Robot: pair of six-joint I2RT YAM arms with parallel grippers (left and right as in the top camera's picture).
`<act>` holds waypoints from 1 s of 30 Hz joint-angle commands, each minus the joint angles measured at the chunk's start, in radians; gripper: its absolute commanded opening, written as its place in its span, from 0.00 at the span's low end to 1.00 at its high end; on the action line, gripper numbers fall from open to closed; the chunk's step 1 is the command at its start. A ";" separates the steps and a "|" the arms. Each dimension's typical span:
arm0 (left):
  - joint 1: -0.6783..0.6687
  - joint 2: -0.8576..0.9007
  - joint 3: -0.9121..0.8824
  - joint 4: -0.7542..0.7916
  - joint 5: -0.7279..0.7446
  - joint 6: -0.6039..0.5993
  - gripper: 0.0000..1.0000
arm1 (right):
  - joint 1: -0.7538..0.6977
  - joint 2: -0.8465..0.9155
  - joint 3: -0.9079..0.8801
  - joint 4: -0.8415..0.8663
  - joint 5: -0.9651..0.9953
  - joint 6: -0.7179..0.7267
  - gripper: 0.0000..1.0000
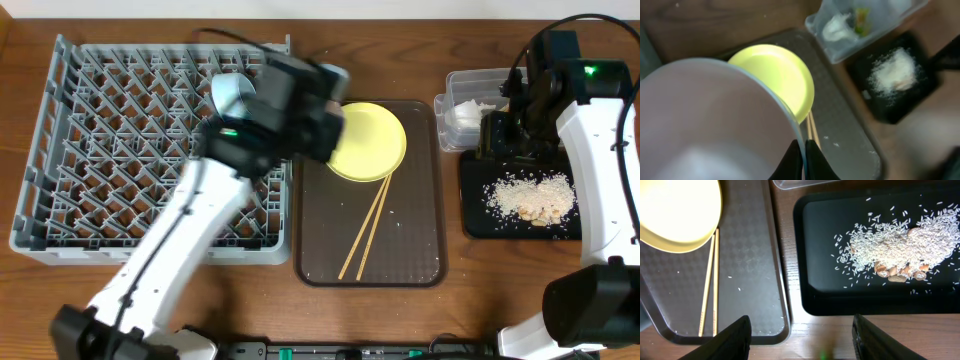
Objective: Sort waste into correct bins and load items into the dishwasher rack
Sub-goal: 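Carry the white bowl with the left gripper into the dish rack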
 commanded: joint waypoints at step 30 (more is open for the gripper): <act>0.731 0.410 -0.037 -0.290 0.868 -0.009 0.06 | -0.006 -0.027 0.001 -0.004 0.002 -0.018 0.63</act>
